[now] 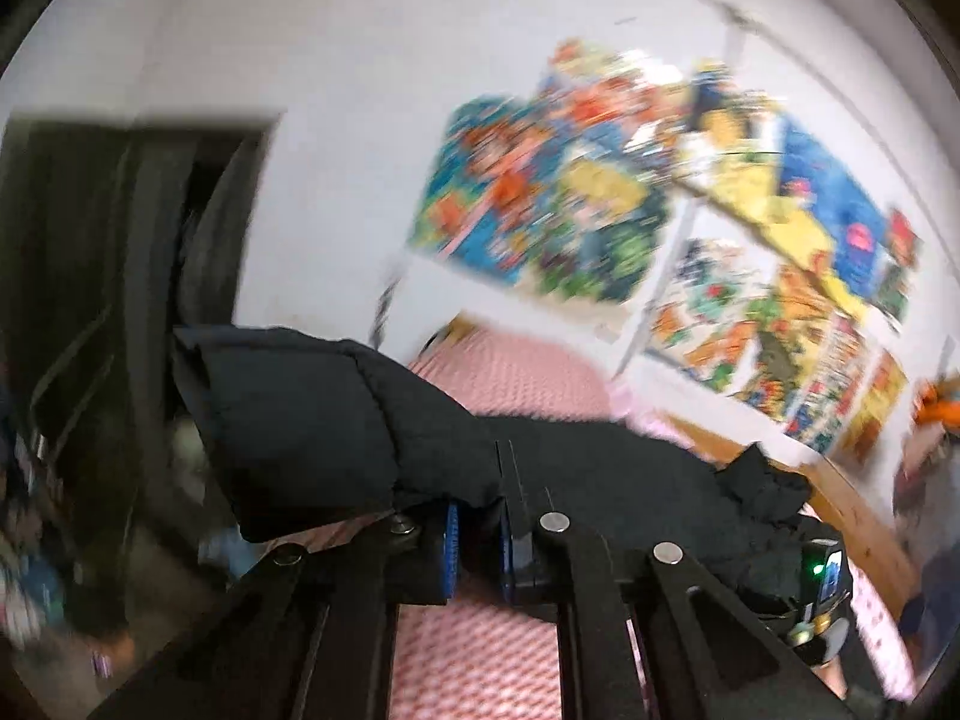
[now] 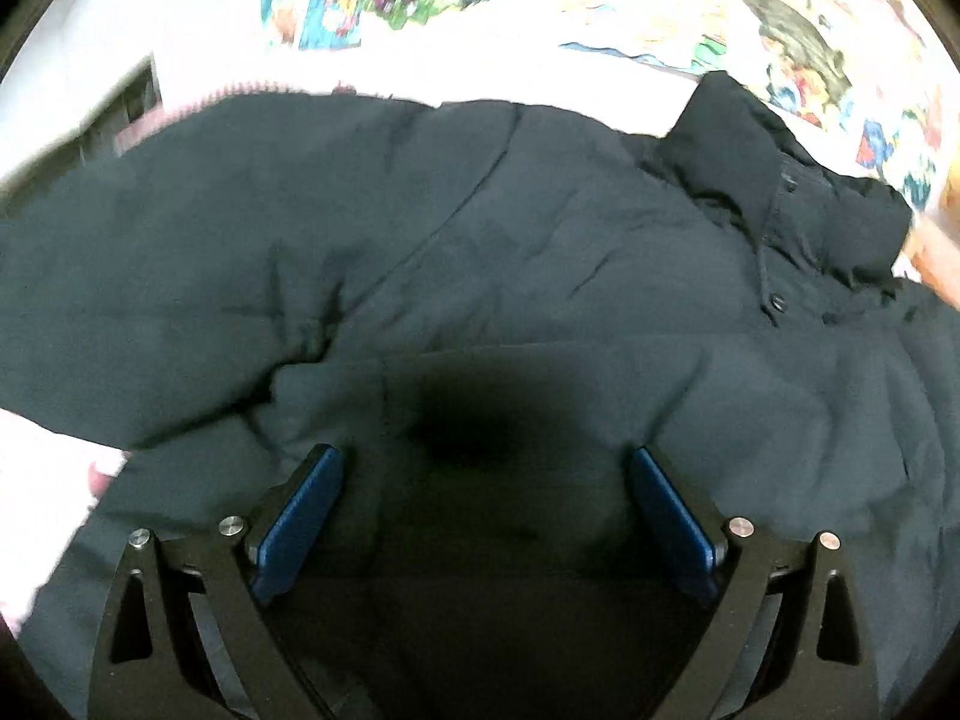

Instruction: Fold large clothes

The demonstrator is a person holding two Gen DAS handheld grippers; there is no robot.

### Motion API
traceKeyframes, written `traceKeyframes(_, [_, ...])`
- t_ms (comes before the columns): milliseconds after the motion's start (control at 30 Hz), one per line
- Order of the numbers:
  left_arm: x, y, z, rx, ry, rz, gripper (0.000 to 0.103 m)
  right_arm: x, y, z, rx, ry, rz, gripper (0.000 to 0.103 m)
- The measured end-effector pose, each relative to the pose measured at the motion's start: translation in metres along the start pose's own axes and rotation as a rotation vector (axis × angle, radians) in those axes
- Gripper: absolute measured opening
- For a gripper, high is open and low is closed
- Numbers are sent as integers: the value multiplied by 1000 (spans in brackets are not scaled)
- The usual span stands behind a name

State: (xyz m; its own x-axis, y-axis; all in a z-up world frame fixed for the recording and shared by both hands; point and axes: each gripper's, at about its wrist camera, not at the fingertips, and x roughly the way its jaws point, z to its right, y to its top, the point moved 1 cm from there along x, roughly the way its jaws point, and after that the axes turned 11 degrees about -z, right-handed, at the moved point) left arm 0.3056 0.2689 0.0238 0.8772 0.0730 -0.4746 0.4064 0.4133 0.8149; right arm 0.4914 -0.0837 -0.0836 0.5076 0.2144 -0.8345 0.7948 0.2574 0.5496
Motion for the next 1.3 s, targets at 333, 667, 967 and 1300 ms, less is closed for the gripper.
traceKeyframes(333, [-30, 23, 142, 291, -323, 70, 10, -89, -50, 64, 73, 24, 7, 94])
traceKeyframes(667, [4, -28, 263, 464, -568, -136, 10, -145, -102, 133, 136, -119, 39, 94])
traceKeyframes(967, [55, -109, 333, 638, -594, -398, 10, -134, -125, 182, 247, -146, -2, 94])
traceKeyframes(1300, [100, -181, 340, 733, -512, -655, 10, -103, -146, 203, 340, -96, -41, 94])
